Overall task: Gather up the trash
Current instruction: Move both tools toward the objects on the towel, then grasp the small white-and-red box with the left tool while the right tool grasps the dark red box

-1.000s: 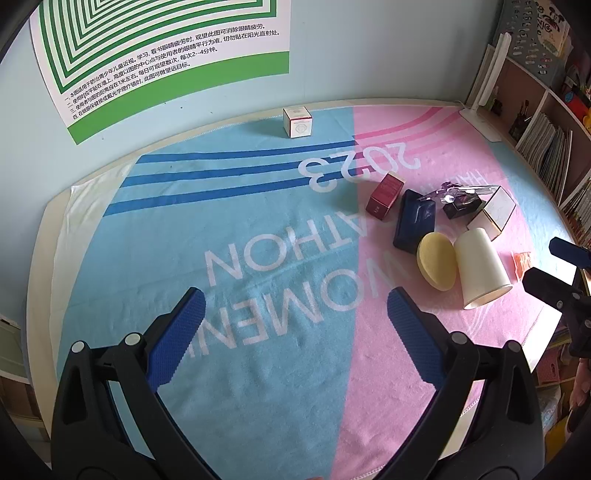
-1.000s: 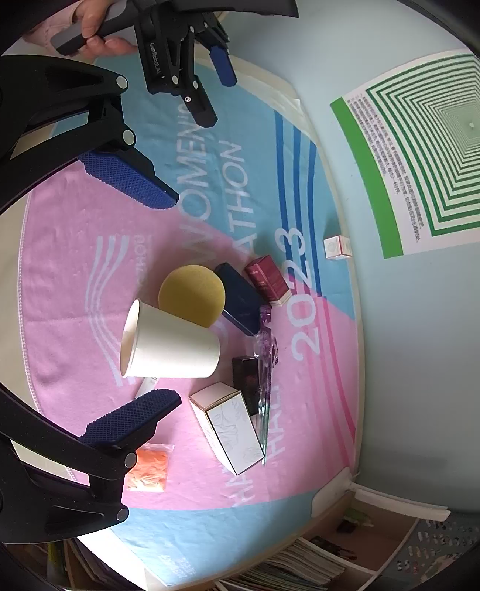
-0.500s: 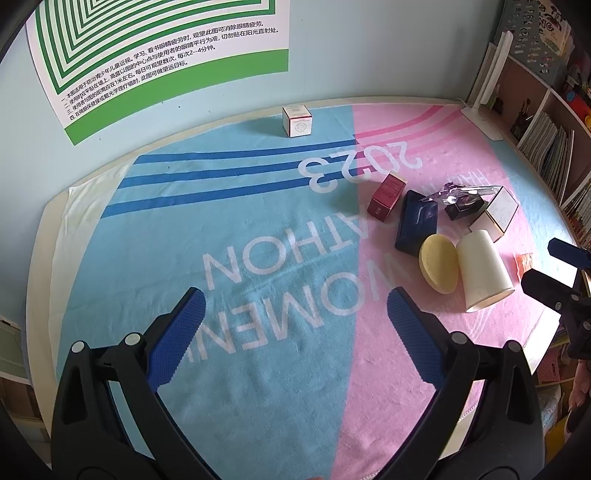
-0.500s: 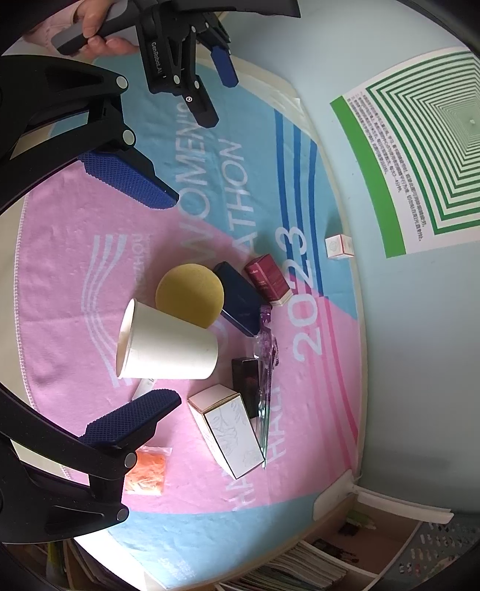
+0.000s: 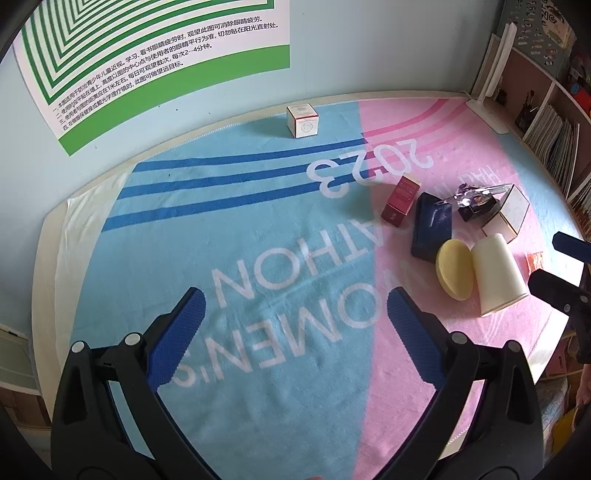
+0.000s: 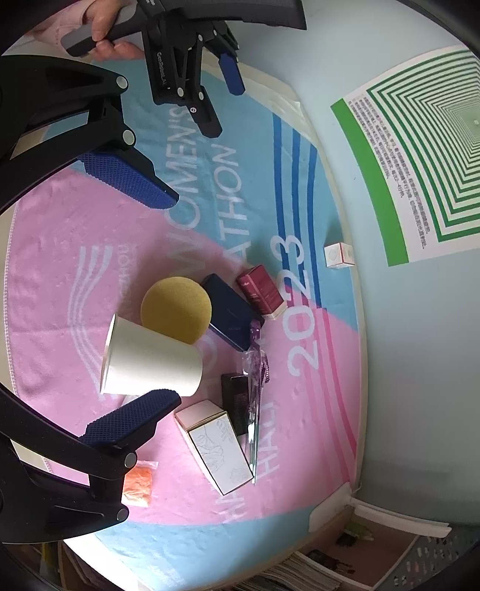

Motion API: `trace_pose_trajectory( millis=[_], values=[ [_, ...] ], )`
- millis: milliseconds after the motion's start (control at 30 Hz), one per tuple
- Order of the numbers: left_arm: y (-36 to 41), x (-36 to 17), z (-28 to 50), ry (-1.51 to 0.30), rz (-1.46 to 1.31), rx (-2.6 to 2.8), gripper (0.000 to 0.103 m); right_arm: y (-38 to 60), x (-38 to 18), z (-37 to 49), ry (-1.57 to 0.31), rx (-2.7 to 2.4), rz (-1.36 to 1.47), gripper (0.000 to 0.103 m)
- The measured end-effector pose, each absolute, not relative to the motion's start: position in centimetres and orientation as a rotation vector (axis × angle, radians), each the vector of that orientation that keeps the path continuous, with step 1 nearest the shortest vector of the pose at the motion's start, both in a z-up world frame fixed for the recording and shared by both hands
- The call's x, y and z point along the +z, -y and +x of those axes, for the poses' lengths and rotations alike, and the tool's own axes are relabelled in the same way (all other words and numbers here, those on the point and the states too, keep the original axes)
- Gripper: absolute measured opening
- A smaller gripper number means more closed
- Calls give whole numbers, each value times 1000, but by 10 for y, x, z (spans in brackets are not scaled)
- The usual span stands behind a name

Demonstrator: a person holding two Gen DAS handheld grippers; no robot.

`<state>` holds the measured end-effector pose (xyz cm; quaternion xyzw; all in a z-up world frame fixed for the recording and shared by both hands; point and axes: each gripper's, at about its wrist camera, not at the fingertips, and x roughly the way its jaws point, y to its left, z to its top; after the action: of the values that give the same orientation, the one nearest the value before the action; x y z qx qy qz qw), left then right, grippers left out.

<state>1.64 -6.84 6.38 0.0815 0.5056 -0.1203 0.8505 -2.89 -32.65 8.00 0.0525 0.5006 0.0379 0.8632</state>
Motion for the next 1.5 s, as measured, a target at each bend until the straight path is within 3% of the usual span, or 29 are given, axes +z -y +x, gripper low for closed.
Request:
trace_pose_trajectory(
  millis=[900,1500],
  values=[
    [82,19,194,-1127,383,-457,96,295,36,82,-1166,-71,289,97],
    [117,-13,266,-1128,457,-551,96,308,-1,116,-1212,-171,361,96]
  ],
)
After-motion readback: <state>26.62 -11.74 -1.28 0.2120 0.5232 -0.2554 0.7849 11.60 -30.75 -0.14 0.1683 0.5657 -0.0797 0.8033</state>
